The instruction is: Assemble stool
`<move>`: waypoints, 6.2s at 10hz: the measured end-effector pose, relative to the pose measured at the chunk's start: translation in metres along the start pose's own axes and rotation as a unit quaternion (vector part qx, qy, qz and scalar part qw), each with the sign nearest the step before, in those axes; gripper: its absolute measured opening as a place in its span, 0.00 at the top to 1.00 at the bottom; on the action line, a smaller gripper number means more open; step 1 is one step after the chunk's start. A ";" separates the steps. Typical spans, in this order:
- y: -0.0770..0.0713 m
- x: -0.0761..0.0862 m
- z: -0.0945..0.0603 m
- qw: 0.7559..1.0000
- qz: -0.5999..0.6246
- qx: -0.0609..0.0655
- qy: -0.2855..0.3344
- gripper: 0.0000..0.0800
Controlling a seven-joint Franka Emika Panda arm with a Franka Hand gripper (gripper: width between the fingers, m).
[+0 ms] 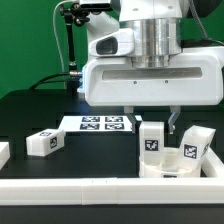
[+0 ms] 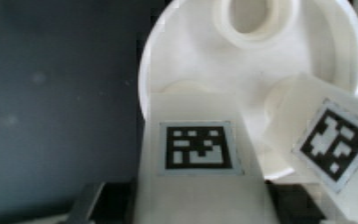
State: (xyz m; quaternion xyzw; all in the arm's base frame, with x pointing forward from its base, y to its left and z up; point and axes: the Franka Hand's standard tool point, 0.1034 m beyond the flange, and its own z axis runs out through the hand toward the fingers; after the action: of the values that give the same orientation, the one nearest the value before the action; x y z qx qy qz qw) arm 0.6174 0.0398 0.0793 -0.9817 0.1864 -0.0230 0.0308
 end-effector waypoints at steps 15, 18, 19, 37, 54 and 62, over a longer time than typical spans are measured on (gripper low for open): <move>-0.008 -0.004 0.001 0.785 0.618 0.022 -0.029 0.58; -0.007 -0.004 0.002 0.736 0.675 0.021 -0.034 0.58; -0.007 -0.003 0.003 0.727 0.685 0.019 -0.035 0.58; -0.016 0.008 -0.027 0.884 0.462 0.061 -0.024 0.19; -0.013 0.006 -0.025 0.961 -0.273 0.027 0.026 0.19; -0.003 -0.005 -0.012 0.906 -0.424 0.012 0.012 0.19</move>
Offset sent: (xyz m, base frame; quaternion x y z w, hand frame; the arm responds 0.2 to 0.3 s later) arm -0.0059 -0.0013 0.0011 -0.0149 0.0016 0.1918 0.9813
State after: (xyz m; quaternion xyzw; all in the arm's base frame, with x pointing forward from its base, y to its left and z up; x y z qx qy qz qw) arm 0.6135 0.0436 0.0910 -0.9674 -0.2470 -0.0481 0.0281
